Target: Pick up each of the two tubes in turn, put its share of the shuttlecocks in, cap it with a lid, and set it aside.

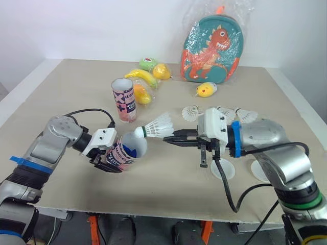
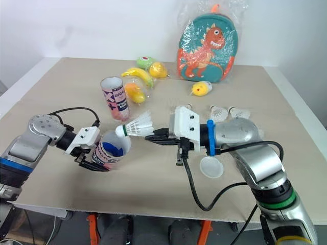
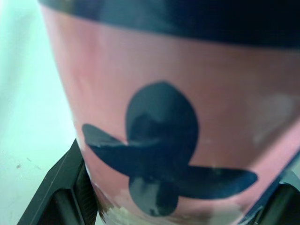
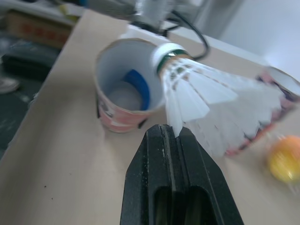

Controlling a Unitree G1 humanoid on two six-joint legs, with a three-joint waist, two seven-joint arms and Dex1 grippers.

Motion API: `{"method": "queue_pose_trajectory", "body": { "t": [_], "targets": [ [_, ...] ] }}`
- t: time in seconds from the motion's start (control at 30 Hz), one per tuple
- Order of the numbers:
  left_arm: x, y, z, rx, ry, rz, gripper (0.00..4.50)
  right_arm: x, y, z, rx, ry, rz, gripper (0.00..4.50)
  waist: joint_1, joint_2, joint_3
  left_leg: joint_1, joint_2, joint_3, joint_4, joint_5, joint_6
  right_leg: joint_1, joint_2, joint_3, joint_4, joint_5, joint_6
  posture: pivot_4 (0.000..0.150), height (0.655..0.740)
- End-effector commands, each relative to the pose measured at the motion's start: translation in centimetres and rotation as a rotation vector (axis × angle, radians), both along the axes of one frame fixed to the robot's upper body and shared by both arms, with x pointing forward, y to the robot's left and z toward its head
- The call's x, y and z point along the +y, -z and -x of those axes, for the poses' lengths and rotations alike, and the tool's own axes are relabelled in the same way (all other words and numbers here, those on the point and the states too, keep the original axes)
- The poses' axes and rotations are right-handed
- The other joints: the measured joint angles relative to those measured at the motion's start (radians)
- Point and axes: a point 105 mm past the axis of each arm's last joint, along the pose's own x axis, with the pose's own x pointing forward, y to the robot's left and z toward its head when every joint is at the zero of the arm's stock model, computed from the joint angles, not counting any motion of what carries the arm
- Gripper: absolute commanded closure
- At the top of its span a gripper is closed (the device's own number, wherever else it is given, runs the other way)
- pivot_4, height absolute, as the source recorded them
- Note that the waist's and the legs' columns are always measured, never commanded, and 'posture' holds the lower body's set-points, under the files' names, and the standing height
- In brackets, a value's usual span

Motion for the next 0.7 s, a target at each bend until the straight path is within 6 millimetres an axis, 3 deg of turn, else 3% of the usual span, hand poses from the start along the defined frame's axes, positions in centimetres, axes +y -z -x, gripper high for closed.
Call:
{"method": "queue_pose_trajectory", "body": {
  "t": [0.03, 0.2, 0.3, 0.47, 0.53, 0.6, 0.7],
  "targets": [
    [-0.1, 2.0, 0.7, 0.070, 0.010, -0.043, 1.10, 0.4, -0.2, 0.5, -0.064, -0.084, 0.081, 4.48, 0.002, 0.000, 0.000, -0.001, 0.000, 0.000, 0.000, 0.000, 0.000, 0.001, 0.000, 0.000, 0.000, 0.000, -0.001, 0.150, 0.7302],
    [0.0, 2.0, 0.7, 0.072, 0.004, -0.040, 1.10, 1.5, -0.5, 0.2, -0.096, -0.137, 0.142, 4.48, 0.003, 0.001, 0.000, -0.001, 0.000, 0.000, 0.000, 0.000, 0.000, 0.000, 0.001, 0.000, 0.003, -0.001, -0.001, 0.150, 0.7302],
    [-0.1, 2.1, 0.8, 0.074, 0.004, -0.038, 1.10, 2.1, -1.2, -0.1, -0.100, -0.145, 0.128, 3.64, 0.003, 0.001, 0.000, -0.001, 0.000, 0.000, 0.000, 0.000, 0.000, -0.001, 0.001, 0.000, 0.004, -0.002, 0.001, 0.150, 0.7302],
    [-0.2, 2.2, 0.8, 0.076, 0.002, -0.033, 1.10, 2.5, -3.9, 1.4, -0.027, -0.233, -0.024, 1.36, 0.004, 0.001, 0.000, -0.001, 0.000, 0.000, 0.000, 0.000, 0.000, -0.002, 0.000, 0.000, 0.005, -0.003, 0.001, 0.150, 0.7302],
    [-0.3, 2.2, 0.8, 0.077, 0.003, -0.032, 1.10, 2.1, -4.6, 1.7, 0.019, -0.238, -0.083, 1.36, 0.006, 0.001, 0.000, -0.001, 0.000, 0.000, 0.000, 0.000, 0.000, 0.000, 0.000, 0.000, 0.007, -0.003, -0.001, 0.150, 0.7302],
    [-0.3, 2.2, 0.8, 0.077, 0.004, -0.029, 1.10, 0.3, -4.1, -1.4, 0.093, -0.058, -0.184, 1.36, 0.007, 0.000, 0.000, -0.001, 0.000, 0.000, 0.000, 0.000, 0.000, 0.000, 0.000, 0.000, 0.008, -0.002, -0.003, 0.150, 0.7302],
    [-0.4, 2.2, 0.8, 0.075, 0.004, -0.026, 1.10, -2.6, -0.5, -6.8, 0.153, 0.280, -0.215, 1.36, 0.007, -0.004, -0.003, 0.002, 0.000, -0.001, 0.001, 0.000, 0.000, 0.000, 0.000, -0.001, 0.008, -0.003, -0.004, 0.150, 0.7302]
  ]
}}
